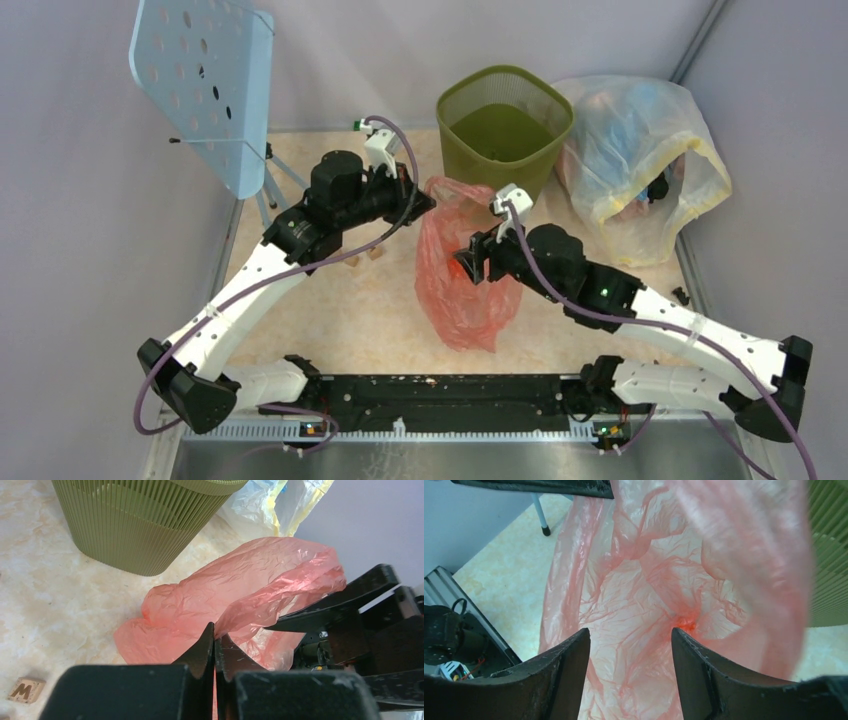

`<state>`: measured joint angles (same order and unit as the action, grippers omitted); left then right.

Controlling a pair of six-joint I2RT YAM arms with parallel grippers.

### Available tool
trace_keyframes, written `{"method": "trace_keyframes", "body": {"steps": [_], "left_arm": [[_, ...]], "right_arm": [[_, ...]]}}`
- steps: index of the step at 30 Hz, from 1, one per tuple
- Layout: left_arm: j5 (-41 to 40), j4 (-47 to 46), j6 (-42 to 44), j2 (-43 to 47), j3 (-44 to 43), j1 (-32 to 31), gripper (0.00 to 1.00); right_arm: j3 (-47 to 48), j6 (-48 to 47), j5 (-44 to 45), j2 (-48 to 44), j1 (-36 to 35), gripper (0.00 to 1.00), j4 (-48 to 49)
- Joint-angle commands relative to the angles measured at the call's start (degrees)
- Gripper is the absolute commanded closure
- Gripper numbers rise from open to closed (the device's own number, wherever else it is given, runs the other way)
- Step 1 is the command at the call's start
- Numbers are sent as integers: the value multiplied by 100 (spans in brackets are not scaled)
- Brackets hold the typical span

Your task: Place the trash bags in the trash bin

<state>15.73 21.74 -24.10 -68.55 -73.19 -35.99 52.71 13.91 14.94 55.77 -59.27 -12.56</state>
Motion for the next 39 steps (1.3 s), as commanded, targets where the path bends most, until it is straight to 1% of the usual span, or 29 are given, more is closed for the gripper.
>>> {"method": "trace_keyframes", "body": {"steps": [1, 4, 9, 12, 16, 20, 22, 25, 28, 32, 36, 38, 39], "left_arm": [[-24, -6, -4, 71, -256, -3, 100], [-28, 28, 1, 83, -270, 4, 100], [-7, 60, -7, 74, -294, 4, 99], [-12, 75, -16, 90, -310, 3, 99], [-14, 105, -14, 98, -312, 0, 98], [-47, 154, 1, 97, -313, -2, 98], [-30, 156, -5, 108, -316, -3, 98], [13, 155, -25, 126, -334, -4, 98], [20, 251, -13, 144, -453, 3, 98], [-2, 580, -29, 215, -815, 1, 96], [77, 737, -82, 378, -1259, 0, 96], [11, 879, -59, 372, -1595, 2, 100], [-52, 990, -15, 337, -1848, 2, 100]], "right_arm": [[581, -67, 38, -355, -35, 40, -598], [693, -46, 191, -586, -36, 40, -914], [690, 50, 1117, -787, -24, 39, -1602], [545, 134, 1555, -910, -15, 36, -1818], [303, 272, 1742, -1013, 94, 36, -1899], [216, 506, 1875, -968, 150, 39, -2060], [188, 481, 1624, -914, 159, 45, -1987], [243, 448, 1175, -747, 161, 64, -1875], [444, 379, 843, -627, 161, 100, -1832], [871, 283, 707, -639, 167, 100, -1830], [1569, 64, 909, -581, 176, 100, -1857], [2028, -97, 1039, -429, 189, 100, -1925], [2304, -168, 1109, -327, 207, 100, -1997]]}}
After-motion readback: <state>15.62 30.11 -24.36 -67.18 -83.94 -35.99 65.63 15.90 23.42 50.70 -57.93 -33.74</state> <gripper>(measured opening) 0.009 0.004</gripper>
